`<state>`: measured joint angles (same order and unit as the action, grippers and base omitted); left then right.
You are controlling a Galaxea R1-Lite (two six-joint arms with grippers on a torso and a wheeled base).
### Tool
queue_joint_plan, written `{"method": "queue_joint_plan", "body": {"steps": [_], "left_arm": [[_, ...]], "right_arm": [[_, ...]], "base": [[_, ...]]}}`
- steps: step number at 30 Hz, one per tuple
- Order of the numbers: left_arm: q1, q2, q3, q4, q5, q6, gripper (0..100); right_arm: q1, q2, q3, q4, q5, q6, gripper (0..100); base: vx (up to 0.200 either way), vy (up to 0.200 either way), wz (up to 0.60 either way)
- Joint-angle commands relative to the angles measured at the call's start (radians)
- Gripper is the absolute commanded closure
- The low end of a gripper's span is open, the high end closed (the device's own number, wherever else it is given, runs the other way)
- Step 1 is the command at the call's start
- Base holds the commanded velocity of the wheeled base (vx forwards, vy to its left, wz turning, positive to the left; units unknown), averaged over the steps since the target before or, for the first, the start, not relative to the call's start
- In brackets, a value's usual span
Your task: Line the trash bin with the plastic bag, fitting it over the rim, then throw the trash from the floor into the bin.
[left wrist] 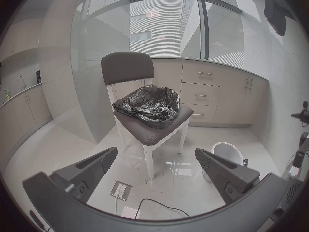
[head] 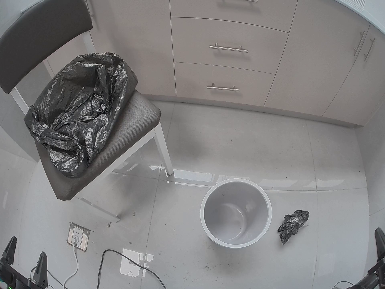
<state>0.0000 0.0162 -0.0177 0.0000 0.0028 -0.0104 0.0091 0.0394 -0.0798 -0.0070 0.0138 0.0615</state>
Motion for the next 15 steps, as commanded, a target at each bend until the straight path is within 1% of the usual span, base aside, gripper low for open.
{"method": "queue_joint_plan", "body": {"steps": [1,2,3,5,6,8,9,10,11,13,15], "left_arm": [[-0.005,0.057,-0.127,-0.014,0.003,-0.066,0],[-0.014,0.173,-0.32,0.003,-0.001,-0.192,0],[-0.021,0.222,-0.393,0.021,-0.004,-0.232,0],[-0.048,0.303,-0.507,0.077,-0.023,-0.235,0],[-0.06,0.326,-0.522,0.091,-0.03,-0.233,0],[-0.104,0.412,-0.535,0.098,-0.063,-0.218,0],[-0.104,0.412,-0.535,0.098,-0.063,-0.218,0],[-0.132,0.458,-0.535,0.089,-0.087,-0.215,0],[-0.172,0.524,-0.541,0.063,-0.129,-0.221,0],[-0.215,0.611,-0.542,0.018,-0.19,-0.229,0],[-0.241,0.709,-0.541,-0.014,-0.242,-0.22,0]], "right_arm": [[0.046,0.442,-0.667,-0.03,0.049,0.216,100],[0.054,0.534,-0.68,-0.041,0.098,0.158,100],[0.057,0.573,-0.672,-0.045,0.118,0.144,100],[0.086,0.663,-0.635,-0.077,0.156,0.164,100],[0.1,0.688,-0.617,-0.105,0.161,0.179,100],[0.169,0.8,-0.518,-0.3,0.161,0.284,100],[0.169,0.8,-0.518,-0.3,0.161,0.284,100],[0.193,0.864,-0.465,-0.426,0.16,0.339,100],[0.212,0.95,-0.402,-0.593,0.16,0.391,100],[0.222,1.073,-0.351,-0.752,0.149,0.405,100],[0.265,1.156,-0.313,-0.832,0.121,0.411,100]], "base": [[0.0,0.0,0.0],[0.0,0.0,0.0],[0.0,0.0,0.0],[0.0,0.0,0.0],[0.0,0.0,0.0],[0.0,0.0,0.0],[0.0,0.0,0.0],[0.0,0.0,0.0],[0.0,0.0,0.0],[0.0,0.0,0.0],[0.0,0.0,0.0]]}}
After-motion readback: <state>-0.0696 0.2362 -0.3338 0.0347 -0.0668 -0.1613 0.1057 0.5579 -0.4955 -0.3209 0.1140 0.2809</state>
